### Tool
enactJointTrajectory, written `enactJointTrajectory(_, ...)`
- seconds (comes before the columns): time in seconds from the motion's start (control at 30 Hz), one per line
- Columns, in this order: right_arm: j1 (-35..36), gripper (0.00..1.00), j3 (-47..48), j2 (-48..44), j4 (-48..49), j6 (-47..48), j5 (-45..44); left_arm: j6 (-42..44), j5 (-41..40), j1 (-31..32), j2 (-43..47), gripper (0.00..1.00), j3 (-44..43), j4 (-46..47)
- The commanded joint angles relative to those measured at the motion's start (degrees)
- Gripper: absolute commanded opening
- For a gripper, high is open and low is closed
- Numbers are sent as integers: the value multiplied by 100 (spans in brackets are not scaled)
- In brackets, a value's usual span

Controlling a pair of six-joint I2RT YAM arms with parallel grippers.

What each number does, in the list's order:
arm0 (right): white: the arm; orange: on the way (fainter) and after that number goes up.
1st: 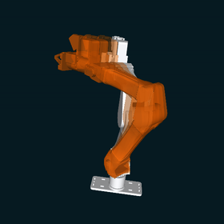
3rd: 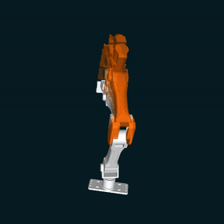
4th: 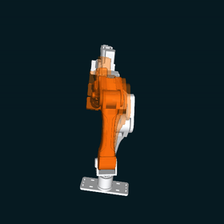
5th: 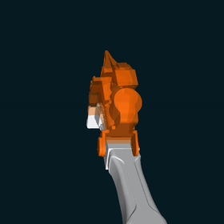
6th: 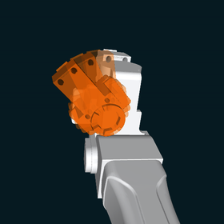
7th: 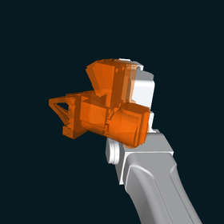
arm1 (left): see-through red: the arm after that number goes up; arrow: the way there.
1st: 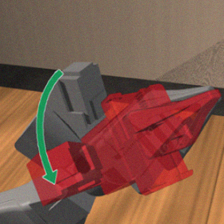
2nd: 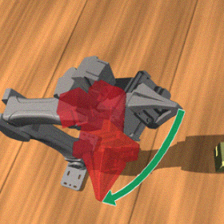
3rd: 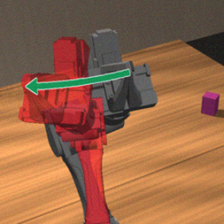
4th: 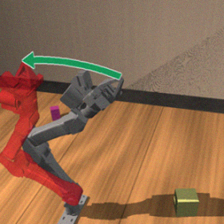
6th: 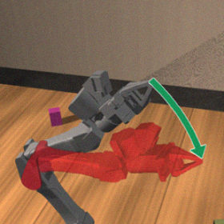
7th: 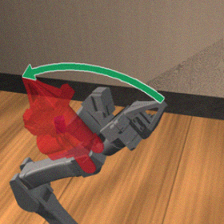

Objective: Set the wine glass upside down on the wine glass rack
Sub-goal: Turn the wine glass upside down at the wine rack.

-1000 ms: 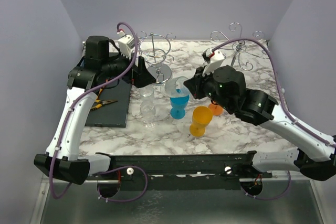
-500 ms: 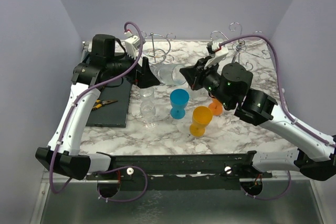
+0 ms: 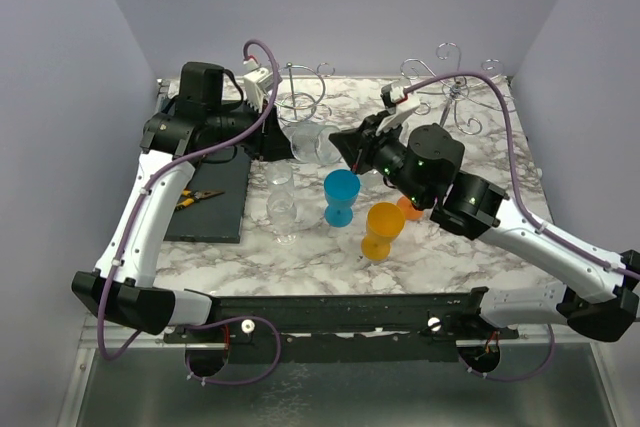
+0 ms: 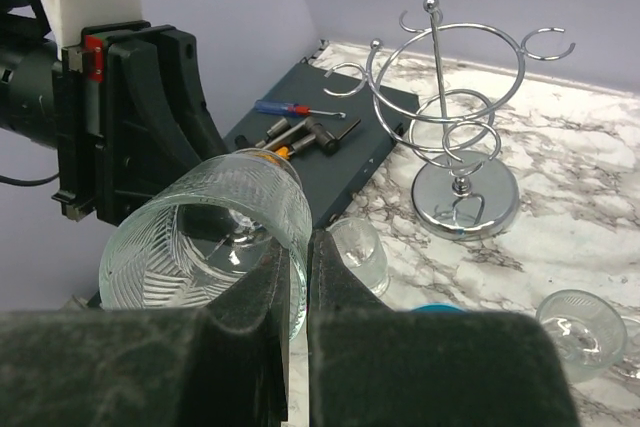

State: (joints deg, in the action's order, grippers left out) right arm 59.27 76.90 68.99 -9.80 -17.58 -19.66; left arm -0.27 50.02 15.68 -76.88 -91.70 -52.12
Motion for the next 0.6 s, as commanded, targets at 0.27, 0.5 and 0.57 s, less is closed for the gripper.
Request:
enactJointTrajectory(0.27, 50, 37, -42, 149, 78, -504, 780, 917, -300, 21, 368, 0, -50, 44)
enactJointTrajectory(0.5, 55, 84, -142, -400, -1030, -537, 993, 2369, -1081, 16, 556, 0, 31, -193)
enactJointTrajectory(0.57, 50, 92, 16, -490, -1491, -484, 1090, 2937, -1338, 26, 632, 0, 82, -284)
